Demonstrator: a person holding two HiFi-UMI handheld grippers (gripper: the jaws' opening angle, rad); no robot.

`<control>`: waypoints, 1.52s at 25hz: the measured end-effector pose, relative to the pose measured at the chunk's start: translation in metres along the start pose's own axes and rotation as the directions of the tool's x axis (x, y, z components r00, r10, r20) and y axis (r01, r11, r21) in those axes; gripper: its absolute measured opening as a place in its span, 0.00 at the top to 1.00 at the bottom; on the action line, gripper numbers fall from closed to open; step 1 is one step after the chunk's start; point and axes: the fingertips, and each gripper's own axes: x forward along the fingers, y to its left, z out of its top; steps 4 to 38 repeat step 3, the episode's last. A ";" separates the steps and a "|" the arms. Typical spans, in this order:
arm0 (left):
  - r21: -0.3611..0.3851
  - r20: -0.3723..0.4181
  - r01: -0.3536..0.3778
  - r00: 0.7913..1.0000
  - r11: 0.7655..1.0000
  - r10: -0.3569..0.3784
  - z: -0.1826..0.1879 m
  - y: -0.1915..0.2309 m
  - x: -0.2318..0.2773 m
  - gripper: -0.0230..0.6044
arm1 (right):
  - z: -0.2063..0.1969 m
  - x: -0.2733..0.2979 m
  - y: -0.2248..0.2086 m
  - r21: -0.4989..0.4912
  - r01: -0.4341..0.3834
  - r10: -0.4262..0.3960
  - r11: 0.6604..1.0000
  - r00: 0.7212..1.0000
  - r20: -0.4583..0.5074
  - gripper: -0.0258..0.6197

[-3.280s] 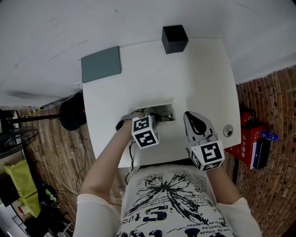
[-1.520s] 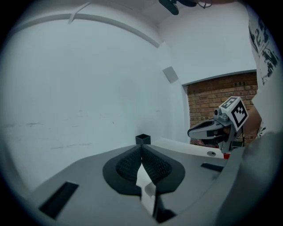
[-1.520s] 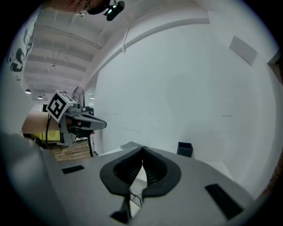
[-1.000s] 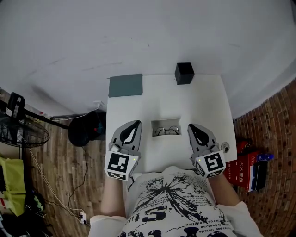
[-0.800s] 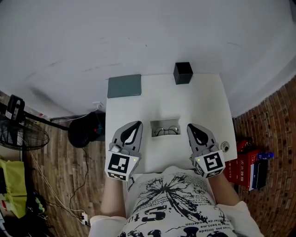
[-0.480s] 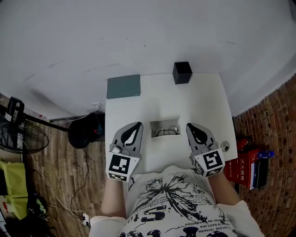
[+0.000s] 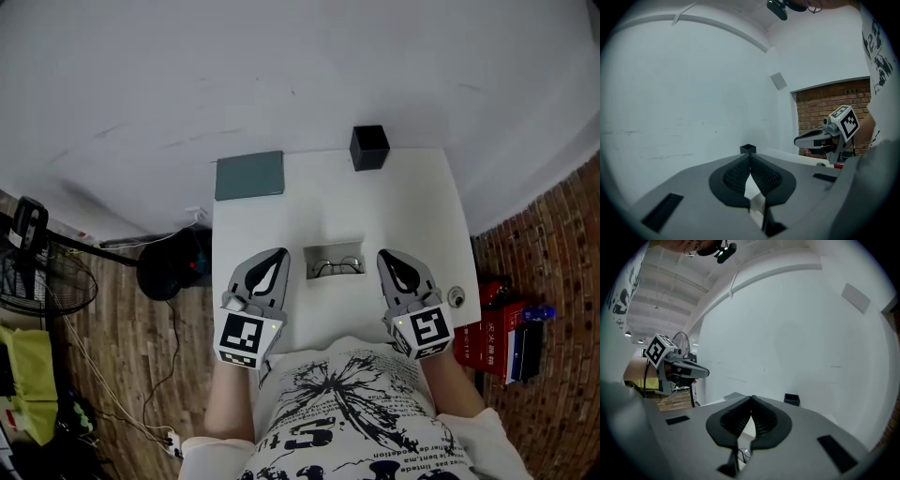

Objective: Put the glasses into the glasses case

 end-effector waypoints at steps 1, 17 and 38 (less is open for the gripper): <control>0.000 0.000 0.001 1.000 1.000 -0.001 0.000 0.000 0.001 0.94 | 0.001 0.000 -0.001 -0.001 0.001 -0.001 1.000 1.000 0.002 0.94; 0.001 -0.001 0.002 1.000 1.000 -0.002 0.000 -0.001 0.002 0.94 | 0.002 0.001 -0.002 -0.004 0.003 -0.003 1.000 1.000 0.007 0.94; 0.001 -0.001 0.002 1.000 1.000 -0.002 0.000 -0.001 0.002 0.94 | 0.002 0.001 -0.002 -0.004 0.003 -0.003 1.000 1.000 0.007 0.94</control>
